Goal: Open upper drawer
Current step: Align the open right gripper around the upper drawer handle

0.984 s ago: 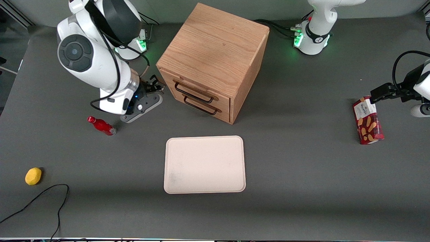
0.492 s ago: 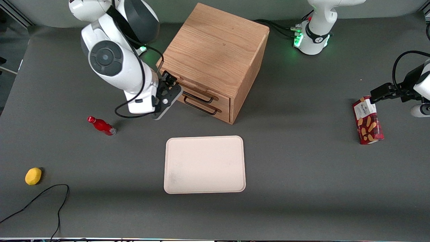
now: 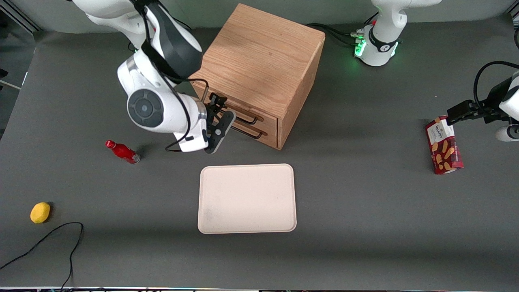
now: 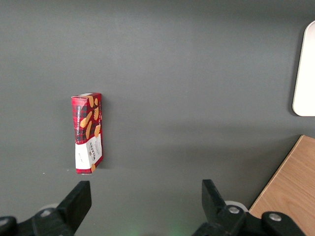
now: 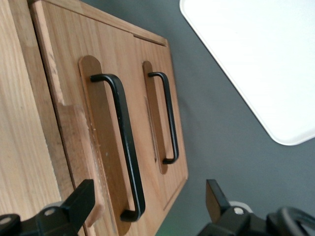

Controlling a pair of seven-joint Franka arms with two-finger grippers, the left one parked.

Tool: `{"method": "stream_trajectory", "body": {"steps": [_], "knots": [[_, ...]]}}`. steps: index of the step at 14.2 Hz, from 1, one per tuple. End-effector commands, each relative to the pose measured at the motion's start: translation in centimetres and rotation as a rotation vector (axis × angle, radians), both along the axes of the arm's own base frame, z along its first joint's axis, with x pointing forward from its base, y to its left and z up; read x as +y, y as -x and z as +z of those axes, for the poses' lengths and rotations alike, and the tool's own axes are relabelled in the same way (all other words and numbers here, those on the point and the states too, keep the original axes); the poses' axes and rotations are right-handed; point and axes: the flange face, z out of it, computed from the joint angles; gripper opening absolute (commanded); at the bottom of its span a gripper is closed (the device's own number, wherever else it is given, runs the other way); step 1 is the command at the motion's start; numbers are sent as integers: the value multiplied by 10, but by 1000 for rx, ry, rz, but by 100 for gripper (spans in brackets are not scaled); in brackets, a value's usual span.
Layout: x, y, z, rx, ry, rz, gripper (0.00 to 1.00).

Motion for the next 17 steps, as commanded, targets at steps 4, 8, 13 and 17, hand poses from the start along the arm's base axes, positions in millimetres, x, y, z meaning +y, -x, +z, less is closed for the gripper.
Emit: {"method": "stream_trajectory", "body": {"steps": [4, 8, 13, 17], "knots": [[3, -10, -5, 39, -62, 71, 100], [3, -9, -8, 34, -87, 130, 100], [6, -7, -16, 46, -90, 147, 100], [10, -2, -25, 64, -83, 156, 100]]}}
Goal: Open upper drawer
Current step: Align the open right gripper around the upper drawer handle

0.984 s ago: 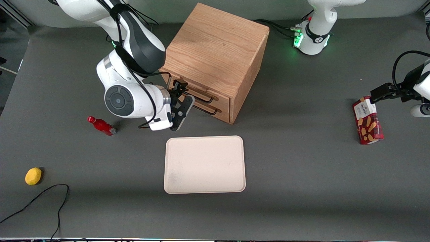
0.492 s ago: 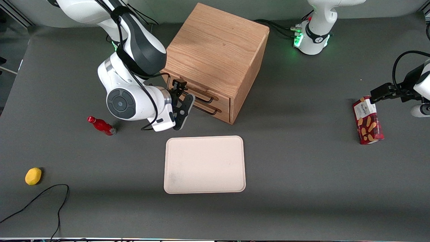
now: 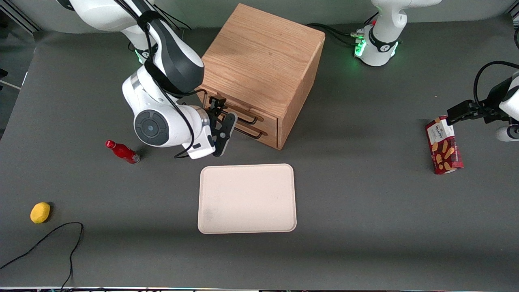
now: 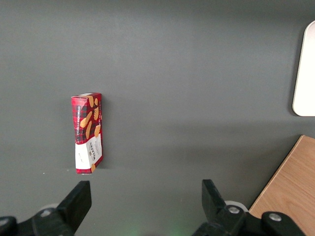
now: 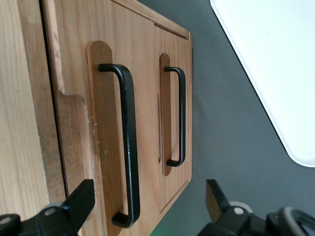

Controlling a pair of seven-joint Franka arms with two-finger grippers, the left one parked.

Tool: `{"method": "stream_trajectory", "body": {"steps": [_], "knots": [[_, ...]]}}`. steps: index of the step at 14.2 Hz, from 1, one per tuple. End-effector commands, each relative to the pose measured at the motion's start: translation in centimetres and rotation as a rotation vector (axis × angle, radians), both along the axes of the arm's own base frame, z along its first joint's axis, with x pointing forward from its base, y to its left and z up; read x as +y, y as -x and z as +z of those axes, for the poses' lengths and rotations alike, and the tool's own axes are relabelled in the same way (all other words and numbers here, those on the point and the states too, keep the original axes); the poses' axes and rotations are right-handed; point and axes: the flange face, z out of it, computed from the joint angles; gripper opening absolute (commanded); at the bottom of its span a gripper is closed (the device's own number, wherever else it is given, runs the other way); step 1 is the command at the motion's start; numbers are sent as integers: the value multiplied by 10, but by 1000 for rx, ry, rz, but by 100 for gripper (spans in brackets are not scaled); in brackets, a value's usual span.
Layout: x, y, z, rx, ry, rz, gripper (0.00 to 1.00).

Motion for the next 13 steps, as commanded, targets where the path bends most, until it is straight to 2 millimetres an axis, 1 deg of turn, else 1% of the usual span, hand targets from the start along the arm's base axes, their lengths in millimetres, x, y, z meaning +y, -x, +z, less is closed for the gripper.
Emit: {"method": "stream_trajectory", "body": {"steps": [1, 3, 7, 8, 11, 13], "knots": [[3, -1, -6, 22, -28, 21, 100], [5, 0, -8, 24, -28, 23, 100], [8, 0, -18, 40, -32, 23, 100], [9, 0, -23, 52, -38, 19, 100], [12, 0, -25, 46, -41, 20, 100], [13, 0, -33, 45, -41, 16, 100]]}}
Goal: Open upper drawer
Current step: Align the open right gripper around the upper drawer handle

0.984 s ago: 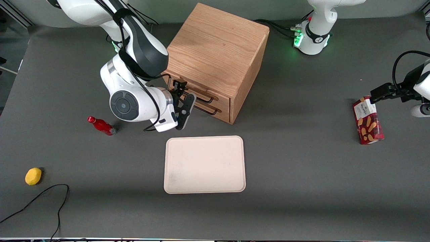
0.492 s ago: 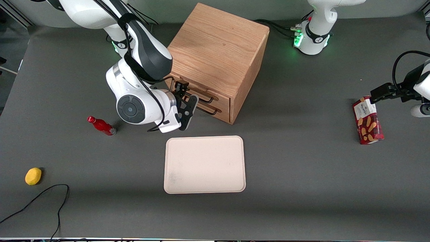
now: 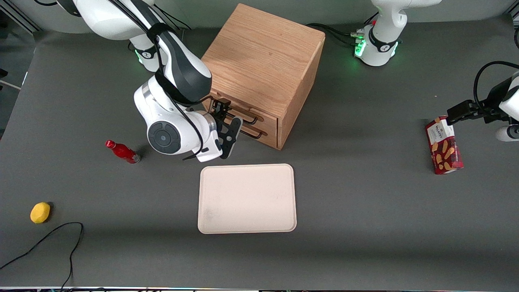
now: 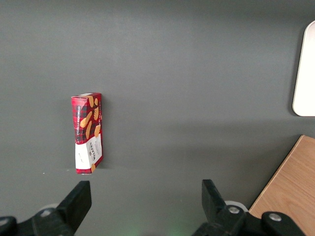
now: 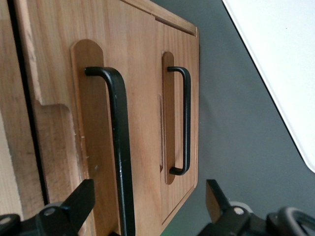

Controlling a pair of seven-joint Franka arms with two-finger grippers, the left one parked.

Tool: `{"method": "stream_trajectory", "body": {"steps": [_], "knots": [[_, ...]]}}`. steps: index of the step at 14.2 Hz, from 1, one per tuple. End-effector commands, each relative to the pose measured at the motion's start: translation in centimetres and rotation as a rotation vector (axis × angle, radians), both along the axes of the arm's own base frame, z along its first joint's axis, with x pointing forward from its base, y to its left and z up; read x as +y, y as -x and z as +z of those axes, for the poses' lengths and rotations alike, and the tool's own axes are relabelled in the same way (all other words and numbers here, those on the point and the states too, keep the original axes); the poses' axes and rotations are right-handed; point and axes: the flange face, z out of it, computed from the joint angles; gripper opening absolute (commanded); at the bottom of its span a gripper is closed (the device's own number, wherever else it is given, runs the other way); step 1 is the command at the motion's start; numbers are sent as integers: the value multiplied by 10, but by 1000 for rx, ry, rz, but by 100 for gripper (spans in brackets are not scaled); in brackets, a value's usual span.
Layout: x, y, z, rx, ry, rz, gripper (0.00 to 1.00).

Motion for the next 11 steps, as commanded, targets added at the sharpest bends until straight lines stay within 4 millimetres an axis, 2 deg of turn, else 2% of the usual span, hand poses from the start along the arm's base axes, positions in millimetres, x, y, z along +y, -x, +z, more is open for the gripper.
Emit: {"method": "stream_trajectory", "body": {"steps": [1, 11], "knots": [[10, 2, -6, -6, -38, 13, 100], [13, 5, -19, -20, -43, 36, 100]]}}
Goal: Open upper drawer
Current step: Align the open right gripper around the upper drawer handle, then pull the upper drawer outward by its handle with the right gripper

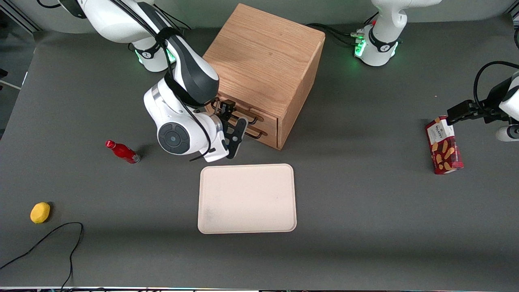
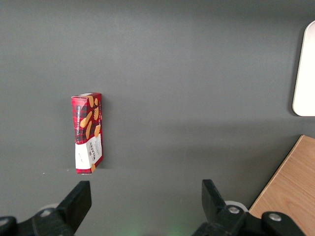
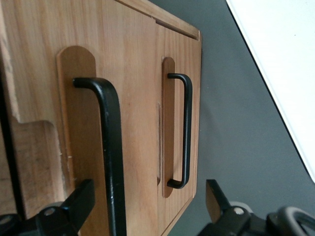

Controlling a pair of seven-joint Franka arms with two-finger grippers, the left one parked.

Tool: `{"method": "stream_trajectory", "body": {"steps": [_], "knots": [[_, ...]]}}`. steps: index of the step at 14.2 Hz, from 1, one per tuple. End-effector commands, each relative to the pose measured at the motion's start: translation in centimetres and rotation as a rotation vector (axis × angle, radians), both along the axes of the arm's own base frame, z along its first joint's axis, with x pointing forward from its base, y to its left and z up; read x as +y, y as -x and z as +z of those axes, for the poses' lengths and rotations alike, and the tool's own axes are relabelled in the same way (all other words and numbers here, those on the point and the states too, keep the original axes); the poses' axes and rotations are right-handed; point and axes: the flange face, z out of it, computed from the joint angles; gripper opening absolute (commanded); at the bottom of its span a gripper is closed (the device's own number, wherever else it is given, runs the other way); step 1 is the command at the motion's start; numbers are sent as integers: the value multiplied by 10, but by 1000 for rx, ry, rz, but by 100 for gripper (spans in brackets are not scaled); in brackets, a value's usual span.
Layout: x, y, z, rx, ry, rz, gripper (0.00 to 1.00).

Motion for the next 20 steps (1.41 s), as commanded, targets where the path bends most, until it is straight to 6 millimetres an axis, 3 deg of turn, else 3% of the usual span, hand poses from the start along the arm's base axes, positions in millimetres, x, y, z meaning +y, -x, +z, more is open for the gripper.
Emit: {"method": "stream_trajectory", "body": {"steps": [1, 20], "knots": [[1, 0, -2, -13, -28, 13, 100], [-9, -8, -8, -58, 4, 24, 100]]}}
